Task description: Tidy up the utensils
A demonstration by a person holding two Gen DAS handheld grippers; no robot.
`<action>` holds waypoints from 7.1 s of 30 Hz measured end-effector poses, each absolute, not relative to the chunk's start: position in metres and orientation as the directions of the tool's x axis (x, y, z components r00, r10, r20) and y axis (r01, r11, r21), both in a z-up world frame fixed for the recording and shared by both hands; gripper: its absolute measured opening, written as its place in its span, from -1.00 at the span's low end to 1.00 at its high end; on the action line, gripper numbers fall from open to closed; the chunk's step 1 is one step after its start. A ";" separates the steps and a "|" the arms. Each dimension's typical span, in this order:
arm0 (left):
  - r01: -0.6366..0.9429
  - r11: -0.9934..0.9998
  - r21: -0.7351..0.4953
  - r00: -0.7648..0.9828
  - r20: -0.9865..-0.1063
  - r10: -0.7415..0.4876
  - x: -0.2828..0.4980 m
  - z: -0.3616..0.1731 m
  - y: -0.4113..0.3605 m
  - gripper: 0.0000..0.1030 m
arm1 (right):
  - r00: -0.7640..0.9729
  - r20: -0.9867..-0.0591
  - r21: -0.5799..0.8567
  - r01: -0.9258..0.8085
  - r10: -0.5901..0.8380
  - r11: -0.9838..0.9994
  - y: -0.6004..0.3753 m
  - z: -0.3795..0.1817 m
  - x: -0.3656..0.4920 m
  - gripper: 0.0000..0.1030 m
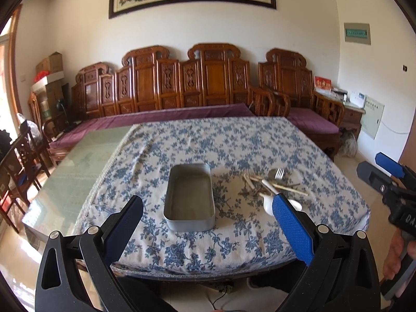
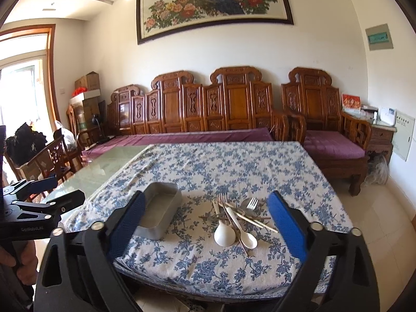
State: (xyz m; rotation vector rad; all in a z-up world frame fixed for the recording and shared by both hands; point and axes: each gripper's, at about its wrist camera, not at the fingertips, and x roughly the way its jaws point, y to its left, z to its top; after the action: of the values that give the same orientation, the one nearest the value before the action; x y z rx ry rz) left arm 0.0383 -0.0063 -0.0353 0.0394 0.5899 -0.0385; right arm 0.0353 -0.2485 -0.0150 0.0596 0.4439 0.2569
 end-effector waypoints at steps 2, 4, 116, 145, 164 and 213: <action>0.053 0.998 0.029 0.815 -0.579 -0.026 0.052 -0.045 -0.005 0.87 | 0.859 -0.441 0.113 -0.233 0.259 0.966 -0.252 -0.024 0.049 0.56; 0.063 0.998 0.029 0.804 -0.594 -0.033 0.061 -0.053 -0.004 0.87 | 0.846 -0.466 0.110 -0.235 0.259 0.966 -0.255 -0.036 0.065 0.44; 0.210 0.977 -0.034 0.467 -0.875 -0.131 0.198 -0.215 -0.153 -0.93 | 0.533 -0.803 0.187 -0.202 0.267 0.962 -0.366 -0.189 0.250 -0.96; 0.214 0.976 -0.042 0.634 -0.754 -0.171 0.192 -0.138 -0.080 -0.93 | 0.504 -0.837 0.090 -0.261 0.215 0.961 -0.327 -0.199 0.241 -0.96; 0.166 0.986 -0.031 0.718 -0.681 -0.142 0.193 -0.093 -0.020 -0.93 | 0.516 -0.811 0.096 -0.350 0.277 0.932 -0.275 -0.175 0.229 -0.96; 0.018 0.998 -0.067 0.625 -0.778 -0.063 0.204 -0.164 0.130 -0.65 | 0.395 -0.842 0.199 -0.403 0.366 0.893 -0.045 -0.187 0.261 -0.96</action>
State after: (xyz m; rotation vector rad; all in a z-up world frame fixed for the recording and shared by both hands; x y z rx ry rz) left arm 0.2037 0.1298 -0.1640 -0.0543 0.8944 -0.0463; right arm 0.2606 -0.0451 -0.1875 -0.0393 1.0573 0.4881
